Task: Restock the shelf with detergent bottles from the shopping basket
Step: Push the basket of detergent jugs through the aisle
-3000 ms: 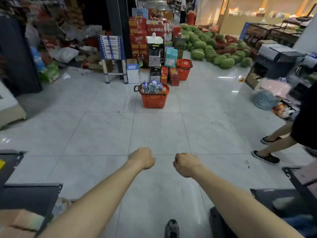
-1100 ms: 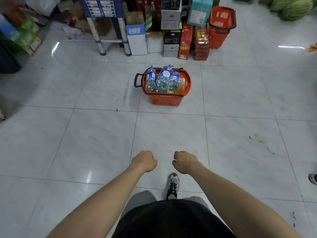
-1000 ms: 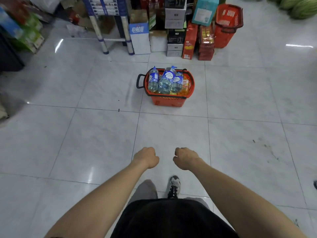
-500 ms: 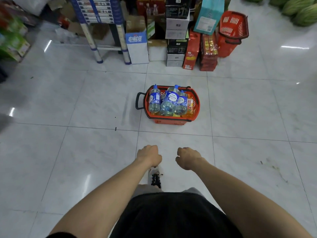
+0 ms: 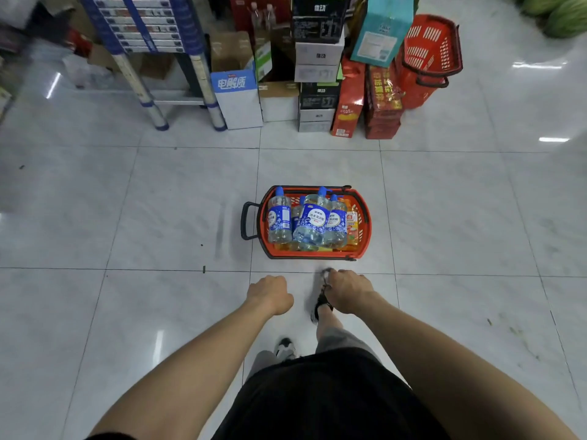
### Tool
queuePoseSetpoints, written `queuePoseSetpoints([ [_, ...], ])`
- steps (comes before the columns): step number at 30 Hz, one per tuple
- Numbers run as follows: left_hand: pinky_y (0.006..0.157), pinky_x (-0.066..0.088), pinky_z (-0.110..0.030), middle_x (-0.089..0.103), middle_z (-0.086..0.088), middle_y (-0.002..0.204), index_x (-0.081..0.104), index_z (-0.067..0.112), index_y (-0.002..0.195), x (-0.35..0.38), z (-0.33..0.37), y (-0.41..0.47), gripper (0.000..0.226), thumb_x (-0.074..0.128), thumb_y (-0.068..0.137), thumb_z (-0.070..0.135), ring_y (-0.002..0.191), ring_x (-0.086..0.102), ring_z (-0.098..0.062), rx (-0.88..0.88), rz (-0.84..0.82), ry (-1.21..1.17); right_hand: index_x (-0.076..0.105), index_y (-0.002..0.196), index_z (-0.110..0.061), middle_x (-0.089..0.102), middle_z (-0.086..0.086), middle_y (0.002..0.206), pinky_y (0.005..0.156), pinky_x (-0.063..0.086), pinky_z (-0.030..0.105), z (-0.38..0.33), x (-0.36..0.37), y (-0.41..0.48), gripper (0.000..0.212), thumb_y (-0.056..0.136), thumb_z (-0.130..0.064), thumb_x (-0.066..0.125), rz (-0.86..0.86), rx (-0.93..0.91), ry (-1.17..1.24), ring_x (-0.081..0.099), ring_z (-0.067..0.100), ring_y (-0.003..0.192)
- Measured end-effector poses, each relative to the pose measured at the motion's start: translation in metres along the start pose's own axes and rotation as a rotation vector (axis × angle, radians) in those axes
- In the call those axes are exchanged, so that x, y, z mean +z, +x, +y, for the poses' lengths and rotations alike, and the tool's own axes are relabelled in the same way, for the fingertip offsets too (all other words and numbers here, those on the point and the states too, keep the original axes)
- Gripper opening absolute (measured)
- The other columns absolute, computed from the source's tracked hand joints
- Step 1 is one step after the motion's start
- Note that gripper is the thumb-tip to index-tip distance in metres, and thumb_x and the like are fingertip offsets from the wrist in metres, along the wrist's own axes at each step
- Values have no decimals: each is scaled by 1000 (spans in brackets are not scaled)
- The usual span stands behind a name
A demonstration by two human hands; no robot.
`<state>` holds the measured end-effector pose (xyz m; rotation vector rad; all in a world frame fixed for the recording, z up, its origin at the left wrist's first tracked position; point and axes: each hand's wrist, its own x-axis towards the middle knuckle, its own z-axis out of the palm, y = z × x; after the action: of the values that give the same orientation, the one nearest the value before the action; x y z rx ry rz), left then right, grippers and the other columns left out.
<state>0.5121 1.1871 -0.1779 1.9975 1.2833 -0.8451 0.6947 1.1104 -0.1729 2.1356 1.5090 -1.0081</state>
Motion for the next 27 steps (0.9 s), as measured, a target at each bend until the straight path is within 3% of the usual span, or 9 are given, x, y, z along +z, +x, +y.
queuePoseSetpoints([
  [5, 100, 51, -41, 61, -10, 141, 60, 13, 139, -44, 25, 54, 44, 49, 99, 26, 125, 60, -30, -28, -24, -18, 54, 138, -16, 61, 8, 142, 107, 46, 46, 32, -41, 58, 36, 105, -30, 46, -16, -13, -10, 60, 29, 126],
  [15, 98, 53, -42, 65, -9, 135, 61, 13, 134, -107, 71, 134, 40, 50, 99, 29, 119, 63, -29, -83, -54, -106, 53, 130, -24, 69, 3, 123, 95, 57, 45, 96, -101, 156, 31, 104, -39, 46, -74, 7, 161, 67, 25, 104],
  [19, 91, 55, -41, 69, -6, 121, 64, 17, 117, -117, 70, 162, 26, 53, 99, 33, 107, 66, -27, -80, -49, -120, 51, 126, -19, 68, 4, 119, 87, 58, 40, 112, -105, 187, 30, 107, -41, 45, -98, 78, 254, 66, 22, 99],
  [23, 91, 59, -43, 72, -3, 114, 66, 22, 116, -121, 52, 196, 25, 53, 98, 32, 100, 69, -26, -152, -36, -239, 52, 126, -19, 66, 3, 117, 83, 64, 43, 124, -103, 226, 29, 106, -40, 51, -132, 159, 400, 69, 21, 97],
  [27, 89, 60, -43, 70, -1, 111, 63, 24, 115, -115, 22, 238, 20, 54, 99, 33, 97, 68, -23, -238, -29, -369, 55, 111, -21, 70, 5, 107, 81, 65, 42, 132, -99, 271, 16, 104, -35, 50, -131, 301, 629, 70, 20, 86],
])
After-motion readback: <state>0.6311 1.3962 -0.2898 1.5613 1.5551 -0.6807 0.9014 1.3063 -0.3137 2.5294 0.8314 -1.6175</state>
